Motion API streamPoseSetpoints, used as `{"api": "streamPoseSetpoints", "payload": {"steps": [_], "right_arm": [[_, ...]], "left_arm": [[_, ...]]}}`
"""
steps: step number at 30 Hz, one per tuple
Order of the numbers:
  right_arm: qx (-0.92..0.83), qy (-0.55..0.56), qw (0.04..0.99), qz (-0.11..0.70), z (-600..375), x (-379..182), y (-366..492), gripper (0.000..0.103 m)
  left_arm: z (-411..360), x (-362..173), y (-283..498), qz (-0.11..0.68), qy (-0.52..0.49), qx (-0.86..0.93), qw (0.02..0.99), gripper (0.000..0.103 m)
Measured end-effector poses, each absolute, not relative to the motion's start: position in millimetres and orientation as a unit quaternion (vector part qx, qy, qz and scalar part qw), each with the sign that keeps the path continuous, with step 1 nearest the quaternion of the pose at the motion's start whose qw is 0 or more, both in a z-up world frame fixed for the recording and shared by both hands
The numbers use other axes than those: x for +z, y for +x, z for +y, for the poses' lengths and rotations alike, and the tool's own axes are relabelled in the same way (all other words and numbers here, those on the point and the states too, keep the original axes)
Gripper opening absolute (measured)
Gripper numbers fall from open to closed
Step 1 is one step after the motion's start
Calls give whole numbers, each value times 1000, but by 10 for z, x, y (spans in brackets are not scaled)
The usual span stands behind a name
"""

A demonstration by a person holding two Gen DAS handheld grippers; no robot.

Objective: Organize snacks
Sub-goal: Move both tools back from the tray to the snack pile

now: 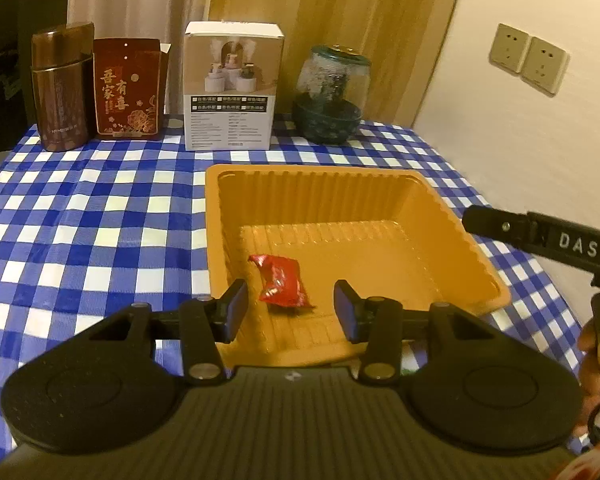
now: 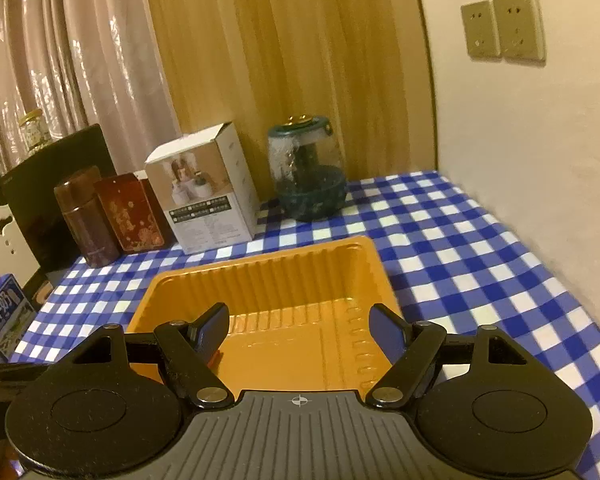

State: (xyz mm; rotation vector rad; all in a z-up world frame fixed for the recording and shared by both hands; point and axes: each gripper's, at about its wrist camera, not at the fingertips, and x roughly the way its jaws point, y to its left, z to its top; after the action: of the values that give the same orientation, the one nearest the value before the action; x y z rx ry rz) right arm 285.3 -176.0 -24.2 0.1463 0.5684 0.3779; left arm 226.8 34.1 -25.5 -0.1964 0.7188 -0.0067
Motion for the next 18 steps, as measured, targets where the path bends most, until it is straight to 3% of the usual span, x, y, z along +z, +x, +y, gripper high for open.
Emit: {"api": "streamPoseSetpoints", "payload": {"steps": [18], "right_arm": [[148, 68, 939, 303, -2181, -351, 1958, 77]], "left_arm": [[214, -154, 1684, 357, -64, -44, 931, 48]]}}
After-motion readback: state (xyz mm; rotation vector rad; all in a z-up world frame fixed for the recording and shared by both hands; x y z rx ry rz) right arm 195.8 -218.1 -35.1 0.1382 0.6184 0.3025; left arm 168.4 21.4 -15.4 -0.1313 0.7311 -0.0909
